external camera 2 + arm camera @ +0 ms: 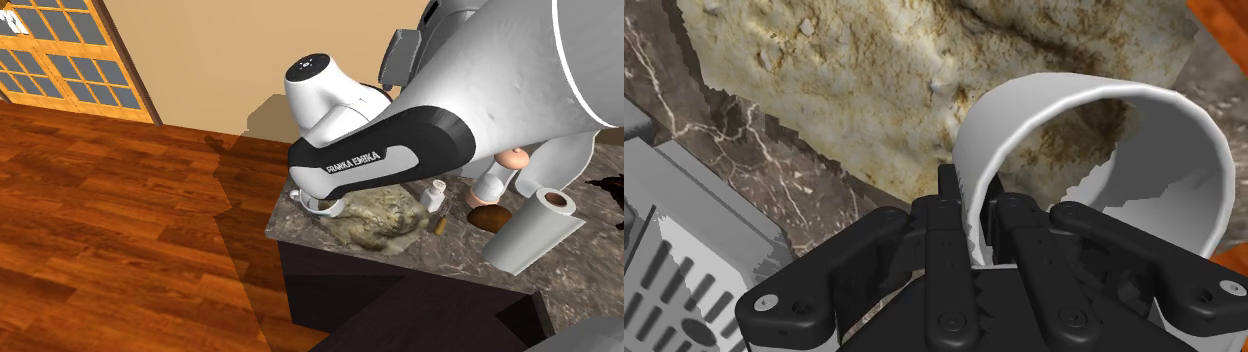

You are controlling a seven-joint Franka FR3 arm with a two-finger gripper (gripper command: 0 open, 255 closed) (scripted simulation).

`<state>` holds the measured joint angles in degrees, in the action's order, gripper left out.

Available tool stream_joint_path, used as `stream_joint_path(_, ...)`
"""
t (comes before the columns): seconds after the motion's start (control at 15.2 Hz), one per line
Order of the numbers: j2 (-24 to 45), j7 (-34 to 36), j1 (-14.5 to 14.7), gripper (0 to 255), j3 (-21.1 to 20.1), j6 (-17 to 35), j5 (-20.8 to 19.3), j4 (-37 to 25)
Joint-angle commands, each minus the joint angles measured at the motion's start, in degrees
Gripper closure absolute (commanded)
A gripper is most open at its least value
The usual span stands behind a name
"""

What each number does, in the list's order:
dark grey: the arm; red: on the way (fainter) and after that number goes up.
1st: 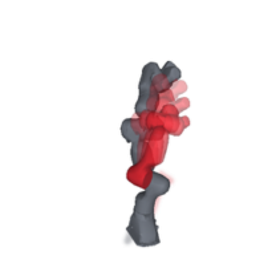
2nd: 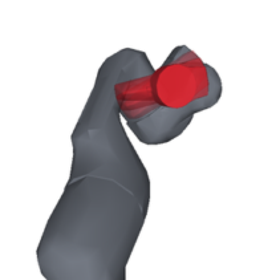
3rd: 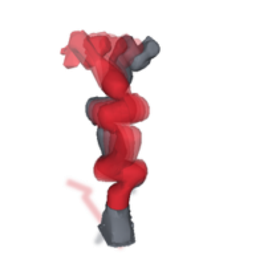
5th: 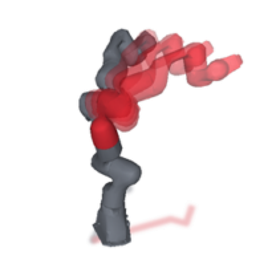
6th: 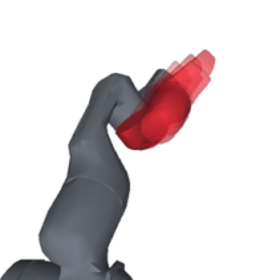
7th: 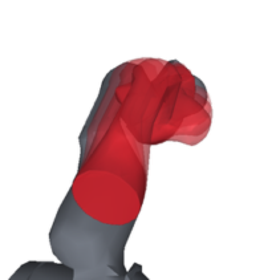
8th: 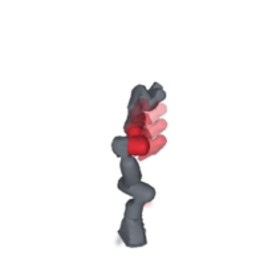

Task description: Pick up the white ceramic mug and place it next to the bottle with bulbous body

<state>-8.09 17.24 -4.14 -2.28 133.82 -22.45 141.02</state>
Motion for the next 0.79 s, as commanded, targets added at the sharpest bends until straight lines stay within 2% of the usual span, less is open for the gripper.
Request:
stream_joint_path(0.0,-0.85,-0.61,0.13,255,-0.02,-1.31,0.53,-0.57)
stream_joint_path(0.73,-5.55,-4.11,0.8,255,-0.02,-9.75,3.23,-4.73)
